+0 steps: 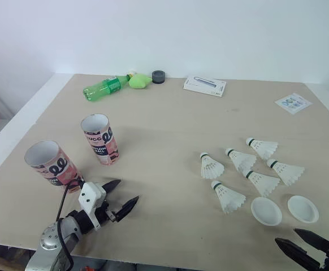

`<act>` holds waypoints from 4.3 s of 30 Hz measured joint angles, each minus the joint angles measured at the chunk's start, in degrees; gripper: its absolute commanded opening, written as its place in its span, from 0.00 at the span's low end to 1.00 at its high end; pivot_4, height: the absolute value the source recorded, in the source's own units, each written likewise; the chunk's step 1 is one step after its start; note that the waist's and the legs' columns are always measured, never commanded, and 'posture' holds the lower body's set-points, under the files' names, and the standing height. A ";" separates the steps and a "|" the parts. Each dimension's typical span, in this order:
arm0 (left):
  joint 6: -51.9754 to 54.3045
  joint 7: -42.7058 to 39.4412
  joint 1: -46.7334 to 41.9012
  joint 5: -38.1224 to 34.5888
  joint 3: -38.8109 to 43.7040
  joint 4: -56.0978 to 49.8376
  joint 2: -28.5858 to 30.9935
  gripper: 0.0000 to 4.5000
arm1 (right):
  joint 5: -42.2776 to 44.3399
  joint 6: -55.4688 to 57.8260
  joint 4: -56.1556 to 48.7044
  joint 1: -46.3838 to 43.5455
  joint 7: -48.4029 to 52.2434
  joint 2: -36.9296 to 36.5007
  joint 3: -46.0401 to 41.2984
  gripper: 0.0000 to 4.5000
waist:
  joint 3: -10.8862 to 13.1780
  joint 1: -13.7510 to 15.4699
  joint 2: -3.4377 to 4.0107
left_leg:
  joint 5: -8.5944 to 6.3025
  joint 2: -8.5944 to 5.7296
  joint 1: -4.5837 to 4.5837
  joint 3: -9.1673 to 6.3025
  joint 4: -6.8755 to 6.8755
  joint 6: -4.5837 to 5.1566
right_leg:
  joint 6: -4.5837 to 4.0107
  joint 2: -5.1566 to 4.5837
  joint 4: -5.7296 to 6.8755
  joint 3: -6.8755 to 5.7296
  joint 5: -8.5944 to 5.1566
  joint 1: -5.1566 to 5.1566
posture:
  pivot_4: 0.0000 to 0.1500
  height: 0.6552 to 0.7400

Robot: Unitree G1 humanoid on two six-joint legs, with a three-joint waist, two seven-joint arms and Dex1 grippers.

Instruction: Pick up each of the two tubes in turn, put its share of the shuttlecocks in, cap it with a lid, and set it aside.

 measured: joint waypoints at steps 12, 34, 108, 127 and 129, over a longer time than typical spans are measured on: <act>3.38 -3.41 -3.83 -2.42 -1.99 -0.83 0.84 1.00 | -0.01 -0.45 -0.57 0.47 -0.05 1.34 0.25 0.98 | 0.01 -0.03 -0.01 | 0.00 0.01 -0.01 0.03 -0.03 0.00 | 0.00 0.02 0.00 0.04 0.00 0.05 | 1.00 0.87; 1.31 -10.43 5.99 -8.16 2.47 -5.12 4.65 1.00 | 21.25 7.23 -15.87 -33.33 -2.58 -22.35 13.70 0.98 | 0.67 -0.82 -1.10 | 0.01 0.09 -0.07 0.01 0.02 0.05 | -0.14 0.11 -0.04 0.08 0.25 0.16 | 1.00 0.87; 1.12 15.65 6.40 -6.23 27.02 -5.00 0.94 0.71 | 1.02 5.95 -5.11 -58.70 -2.37 -4.48 47.84 1.00 | 1.21 -0.92 -1.60 | -0.01 0.29 -0.26 -0.11 0.29 0.02 | -0.24 0.36 0.44 -0.04 0.52 -0.14 | 1.00 0.87; 0.63 -3.13 9.85 -5.91 22.89 -9.88 13.52 0.71 | 7.37 8.71 -5.15 -57.18 1.34 -9.45 40.64 1.00 | 1.22 -0.90 -1.55 | 0.01 0.30 -0.15 -0.09 0.19 0.00 | -0.45 0.34 0.62 -0.06 0.32 -0.19 | 1.00 0.87; 1.70 -6.06 8.91 -7.05 22.66 -9.87 16.04 0.71 | 8.06 8.85 -5.16 -56.34 1.70 -10.13 39.50 1.00 | 1.26 -0.84 -1.50 | 0.01 0.30 -0.14 -0.10 0.19 0.01 | -0.51 0.35 0.71 -0.07 0.26 -0.19 | 1.00 0.87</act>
